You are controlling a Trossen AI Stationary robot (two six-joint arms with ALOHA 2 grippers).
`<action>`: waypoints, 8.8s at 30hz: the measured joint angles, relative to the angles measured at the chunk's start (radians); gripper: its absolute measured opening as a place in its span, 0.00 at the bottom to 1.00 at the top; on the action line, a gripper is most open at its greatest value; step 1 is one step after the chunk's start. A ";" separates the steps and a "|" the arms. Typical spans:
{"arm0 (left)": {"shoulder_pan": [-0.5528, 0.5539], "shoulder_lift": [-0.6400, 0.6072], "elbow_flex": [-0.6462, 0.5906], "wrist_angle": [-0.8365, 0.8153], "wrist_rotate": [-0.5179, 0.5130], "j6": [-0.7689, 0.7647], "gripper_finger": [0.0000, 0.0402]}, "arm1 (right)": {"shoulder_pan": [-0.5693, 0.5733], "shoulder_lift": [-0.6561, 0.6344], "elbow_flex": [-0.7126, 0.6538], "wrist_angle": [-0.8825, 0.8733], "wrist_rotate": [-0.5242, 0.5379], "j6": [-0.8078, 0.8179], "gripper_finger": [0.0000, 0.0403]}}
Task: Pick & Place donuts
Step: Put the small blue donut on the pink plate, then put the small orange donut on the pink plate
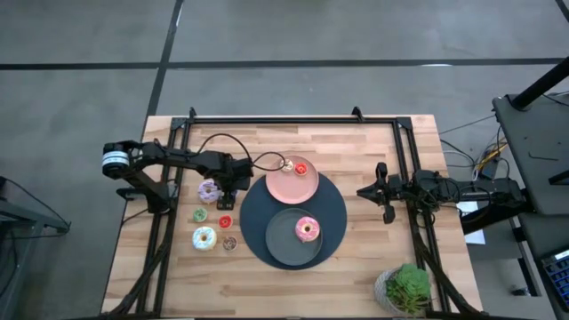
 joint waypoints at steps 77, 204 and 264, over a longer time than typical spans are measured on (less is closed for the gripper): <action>0.032 0.367 0.629 -0.038 -0.005 0.155 0.53 | 0.000 0.000 0.000 0.000 0.000 0.000 0.07; -0.032 -0.153 0.130 -0.080 -0.013 -0.197 0.61 | 0.000 0.008 0.000 0.000 0.000 0.000 0.07; -0.030 -0.398 0.046 -0.297 0.093 -0.473 0.61 | 0.000 0.007 0.000 0.000 0.000 0.000 0.07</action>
